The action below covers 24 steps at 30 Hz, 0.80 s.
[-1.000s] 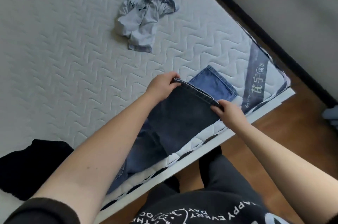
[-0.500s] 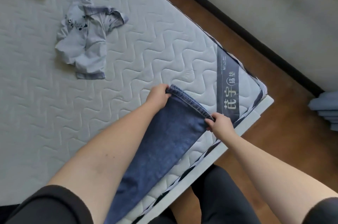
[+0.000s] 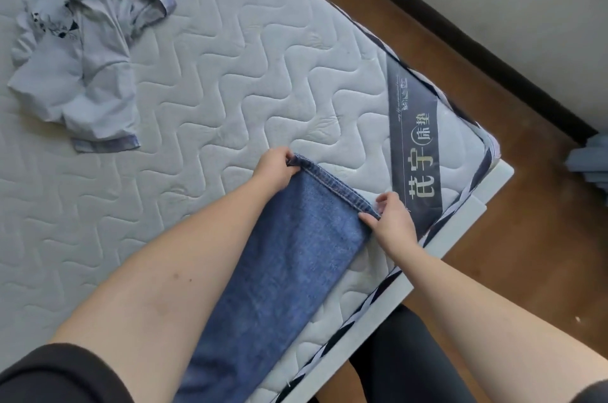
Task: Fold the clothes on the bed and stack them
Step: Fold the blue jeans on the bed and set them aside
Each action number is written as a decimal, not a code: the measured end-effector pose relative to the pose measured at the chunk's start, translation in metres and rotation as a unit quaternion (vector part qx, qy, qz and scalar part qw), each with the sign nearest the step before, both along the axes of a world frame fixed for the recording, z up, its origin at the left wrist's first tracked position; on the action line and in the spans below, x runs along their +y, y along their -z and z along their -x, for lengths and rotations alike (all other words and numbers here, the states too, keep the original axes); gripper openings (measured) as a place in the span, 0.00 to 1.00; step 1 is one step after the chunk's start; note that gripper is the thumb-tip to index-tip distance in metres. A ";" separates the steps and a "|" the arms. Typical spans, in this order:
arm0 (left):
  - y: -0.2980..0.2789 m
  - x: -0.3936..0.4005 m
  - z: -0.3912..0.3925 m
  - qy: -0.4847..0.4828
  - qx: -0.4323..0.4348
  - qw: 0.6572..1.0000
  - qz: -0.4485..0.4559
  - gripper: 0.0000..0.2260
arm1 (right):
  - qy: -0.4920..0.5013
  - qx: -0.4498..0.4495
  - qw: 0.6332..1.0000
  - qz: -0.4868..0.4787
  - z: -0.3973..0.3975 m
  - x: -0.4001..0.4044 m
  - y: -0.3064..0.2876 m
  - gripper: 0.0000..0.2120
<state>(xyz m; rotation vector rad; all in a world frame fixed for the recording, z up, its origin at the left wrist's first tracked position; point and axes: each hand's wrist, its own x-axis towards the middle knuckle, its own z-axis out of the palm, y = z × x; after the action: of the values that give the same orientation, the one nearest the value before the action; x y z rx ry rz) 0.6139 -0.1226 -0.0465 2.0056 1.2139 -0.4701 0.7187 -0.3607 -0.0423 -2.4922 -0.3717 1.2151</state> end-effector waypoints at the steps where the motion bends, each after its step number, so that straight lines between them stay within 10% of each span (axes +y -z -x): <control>1: 0.001 0.000 0.002 0.000 -0.016 1.000 0.012 0.07 | -0.024 0.002 1.000 0.007 -0.002 0.000 -0.001 0.18; 24: -0.023 -0.029 0.053 0.024 -0.074 0.997 -0.030 0.18 | -0.083 -0.158 0.983 -0.033 0.000 -0.012 -0.029 0.12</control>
<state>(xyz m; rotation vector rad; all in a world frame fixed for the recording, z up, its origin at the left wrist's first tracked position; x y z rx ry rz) 0.5609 -0.1513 -0.0236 2.0851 1.1030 -0.3066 0.7191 -0.3728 -0.0135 -2.6407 -0.7005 0.8424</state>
